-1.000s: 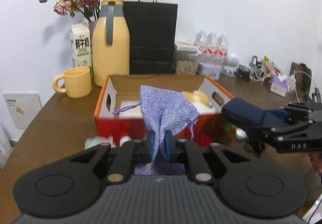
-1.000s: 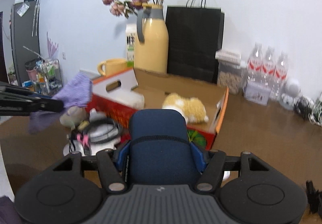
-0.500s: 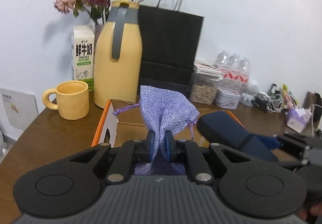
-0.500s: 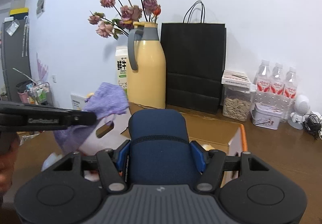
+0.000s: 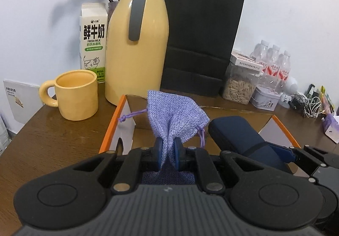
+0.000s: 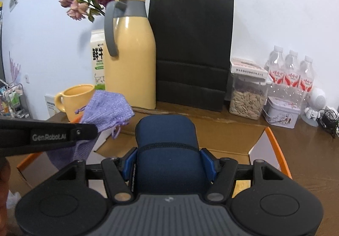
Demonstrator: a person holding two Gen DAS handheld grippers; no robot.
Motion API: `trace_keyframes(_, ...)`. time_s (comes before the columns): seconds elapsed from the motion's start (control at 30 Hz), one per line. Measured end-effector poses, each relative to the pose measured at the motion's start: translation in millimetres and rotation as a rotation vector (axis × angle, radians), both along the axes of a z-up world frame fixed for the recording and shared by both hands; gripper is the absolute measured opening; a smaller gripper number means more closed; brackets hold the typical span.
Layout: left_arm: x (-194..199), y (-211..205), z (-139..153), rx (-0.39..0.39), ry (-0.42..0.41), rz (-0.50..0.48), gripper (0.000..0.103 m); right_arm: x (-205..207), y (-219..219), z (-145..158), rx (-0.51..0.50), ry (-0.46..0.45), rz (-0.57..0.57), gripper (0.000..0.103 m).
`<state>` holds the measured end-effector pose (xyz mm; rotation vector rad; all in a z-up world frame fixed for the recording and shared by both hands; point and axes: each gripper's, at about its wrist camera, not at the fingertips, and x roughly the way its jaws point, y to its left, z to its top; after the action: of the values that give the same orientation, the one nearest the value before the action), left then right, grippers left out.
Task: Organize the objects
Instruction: 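Carry the purple pouch and navy case into the cardboard box and release both, then withdraw both tools from the cardboard box toward the remaining table items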
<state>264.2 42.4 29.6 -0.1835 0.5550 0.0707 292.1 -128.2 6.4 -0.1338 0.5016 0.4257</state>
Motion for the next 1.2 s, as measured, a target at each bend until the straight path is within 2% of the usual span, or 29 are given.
trace_keyframes(0.1, -1.8, -2.0, -0.6, 0.011, -0.002, 0.0, 0.014, 1.3, -0.2, -2.6, 0.0, 0.005, 0.01, 0.062)
trace_keyframes(0.17, -4.6, -3.0, 1.0, 0.012, -0.013, 0.008, 0.033, 1.0, -0.4, -3.0, 0.0, 0.012, 0.015, 0.066)
trace_keyframes(0.2, -8.1, -3.3, 2.9, 0.013, -0.029, 0.011, 0.047, 1.0, -0.7, -3.1, -0.002, 0.017, 0.018, 0.069)
trace_keyframes(0.23, -9.9, -3.3, 5.3, 0.013, -0.044, 0.014, 0.065, 0.2, -1.4, -2.3, -0.005, 0.017, 0.019, 0.082)
trace_keyframes(0.27, -12.6, -2.9, 7.2, 0.01, -0.06, 0.017, 0.079, -1.0, -2.6, -1.3, -0.004, 0.014, 0.013, 0.1)
trace_keyframes(0.3, -14.5, -2.5, 8.7, 0.008, -0.072, 0.026, 0.103, -2.5, -4.2, 0.1, -0.003, 0.008, 0.009, 0.103)
trace_keyframes(0.7, -21.4, -7.7, 16.4, 0.019, -0.104, 0.035, 0.103, -9.6, -18.3, 8.4, 0.013, -0.012, -0.012, 0.103)
trace_keyframes(1.2, -58.6, -18.3, 45.9, 0.045, -0.159, 0.037, 0.103, -45.5, -40.0, 45.1, 0.014, -0.101, -0.017, 0.103)
